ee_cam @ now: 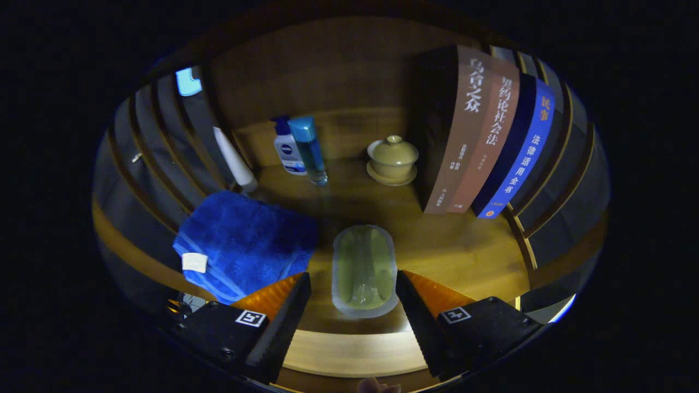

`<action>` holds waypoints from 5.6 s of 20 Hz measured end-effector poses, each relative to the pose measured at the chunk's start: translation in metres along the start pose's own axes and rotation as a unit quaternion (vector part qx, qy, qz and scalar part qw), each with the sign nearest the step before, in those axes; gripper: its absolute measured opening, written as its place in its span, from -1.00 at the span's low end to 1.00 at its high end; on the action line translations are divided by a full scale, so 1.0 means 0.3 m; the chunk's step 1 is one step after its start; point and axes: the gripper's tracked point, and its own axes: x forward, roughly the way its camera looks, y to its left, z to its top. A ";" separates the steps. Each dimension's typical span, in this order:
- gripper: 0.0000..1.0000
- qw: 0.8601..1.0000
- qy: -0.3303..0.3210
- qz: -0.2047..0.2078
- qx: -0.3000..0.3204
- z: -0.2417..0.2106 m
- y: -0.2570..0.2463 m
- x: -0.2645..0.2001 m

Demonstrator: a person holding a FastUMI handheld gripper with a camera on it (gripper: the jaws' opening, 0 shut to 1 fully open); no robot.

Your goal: Pull open the drawer, take out the items inside it, and place them on the countertop above the cabinet.

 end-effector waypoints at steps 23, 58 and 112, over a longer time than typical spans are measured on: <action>0.97 0.924 -0.383 0.016 0.002 -0.605 0.057 -0.686; 0.98 0.949 -0.313 -0.036 -0.024 -0.749 -0.033 -0.193; 0.97 0.924 -0.383 0.004 -0.015 -0.293 -0.027 -1.031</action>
